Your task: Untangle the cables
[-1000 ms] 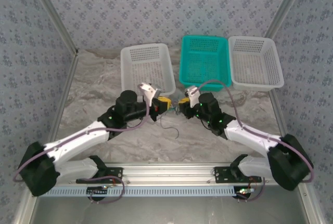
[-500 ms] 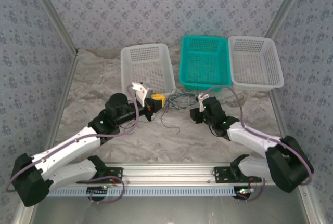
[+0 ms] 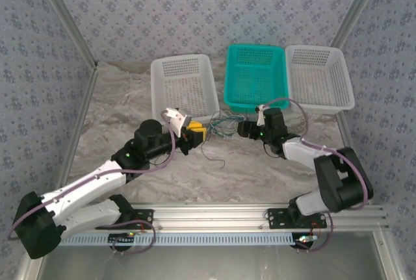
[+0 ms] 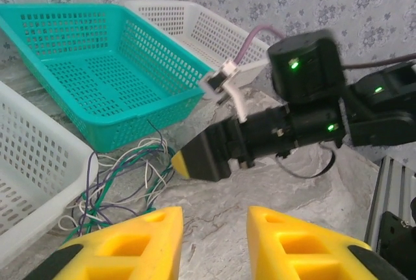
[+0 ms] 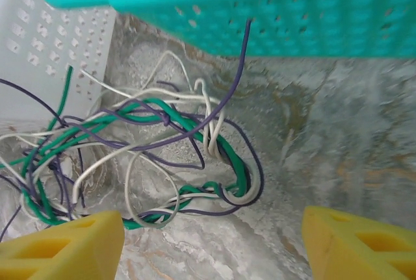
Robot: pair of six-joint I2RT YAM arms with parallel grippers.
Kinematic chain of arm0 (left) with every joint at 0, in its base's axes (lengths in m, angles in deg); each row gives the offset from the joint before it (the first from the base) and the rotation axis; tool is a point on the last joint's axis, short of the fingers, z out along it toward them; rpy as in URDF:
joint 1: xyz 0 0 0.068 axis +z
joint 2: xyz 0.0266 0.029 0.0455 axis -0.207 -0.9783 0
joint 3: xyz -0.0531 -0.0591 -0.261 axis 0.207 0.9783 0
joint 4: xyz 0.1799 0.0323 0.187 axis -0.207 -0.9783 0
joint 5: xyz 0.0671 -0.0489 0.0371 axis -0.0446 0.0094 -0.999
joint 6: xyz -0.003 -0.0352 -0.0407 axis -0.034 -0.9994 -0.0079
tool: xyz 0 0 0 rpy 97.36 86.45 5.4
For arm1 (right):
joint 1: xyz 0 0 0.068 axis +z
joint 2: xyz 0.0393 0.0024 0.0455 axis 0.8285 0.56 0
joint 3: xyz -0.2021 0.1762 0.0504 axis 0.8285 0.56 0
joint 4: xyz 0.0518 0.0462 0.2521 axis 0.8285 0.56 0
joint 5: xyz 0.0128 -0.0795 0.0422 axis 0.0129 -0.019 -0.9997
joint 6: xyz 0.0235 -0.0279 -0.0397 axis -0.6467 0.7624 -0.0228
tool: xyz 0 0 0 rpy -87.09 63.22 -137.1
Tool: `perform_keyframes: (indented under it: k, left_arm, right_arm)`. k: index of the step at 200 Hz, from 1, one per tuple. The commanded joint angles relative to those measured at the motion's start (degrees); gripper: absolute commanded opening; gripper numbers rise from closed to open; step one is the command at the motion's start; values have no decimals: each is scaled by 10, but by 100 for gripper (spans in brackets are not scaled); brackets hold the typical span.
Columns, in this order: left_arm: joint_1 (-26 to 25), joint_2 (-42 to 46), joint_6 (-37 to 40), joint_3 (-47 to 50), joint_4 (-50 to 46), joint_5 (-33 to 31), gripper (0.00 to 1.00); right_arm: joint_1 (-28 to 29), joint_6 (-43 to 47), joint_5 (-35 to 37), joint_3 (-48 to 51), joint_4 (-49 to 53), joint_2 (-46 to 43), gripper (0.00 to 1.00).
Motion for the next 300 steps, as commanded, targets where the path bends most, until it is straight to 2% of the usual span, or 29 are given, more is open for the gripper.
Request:
perform_keyframes:
  k: [1, 34, 52, 77, 89, 114, 148, 171, 195, 209, 232, 255, 283, 300]
  left_arm:
    - [-4, 20, -1, -3, 6, -4, 37]
    - [-5, 19, 0, 0, 4, -5, 42]
    - [-5, 17, -4, 4, 12, -4, 47]
    - [-6, 17, -6, 4, 14, -6, 52]
    - [-7, 19, -6, 5, 13, -9, 53]
    - [-7, 20, -4, 5, 10, -14, 58]
    - [-7, 13, -5, 1, 7, -28, 62]
    - [-7, 7, -5, -18, -44, -77, 65]
    - [-7, 1, 7, -53, -132, -154, 69]
    - [-5, -8, 25, -75, -177, -165, 70]
    - [-4, -32, 42, -108, -222, -155, 72]
    - [-1, -56, 39, -132, -236, -130, 72]
    - [-1, -82, 45, -157, -228, -63, 74]
    - [0, -94, 96, -165, -230, -25, 76]
  right_arm:
    - [1, -19, -11, -5, -104, 35, 70]
    - [5, -18, 6, 6, -185, 78, 62]
    - [6, -20, 10, 0, -197, 99, 46]
    - [7, -23, 11, -2, -204, 116, 35]
    - [9, -24, 13, -2, -206, 119, 31]
    - [12, -17, 21, -1, -193, 120, 30]
    - [13, -11, 19, 11, -192, 102, 3]
    - [31, 4, 44, 38, -152, 27, 0]
    - [56, 37, 77, 66, -49, -97, 0]
    - [65, 55, 89, 77, 14, -181, 0]
    - [68, 78, 96, 86, 107, -314, 0]
    - [66, 105, 71, 87, 160, -419, 0]
    - [66, 134, 32, 69, 196, -472, 0]
    - [66, 155, 0, 53, 205, -477, 0]
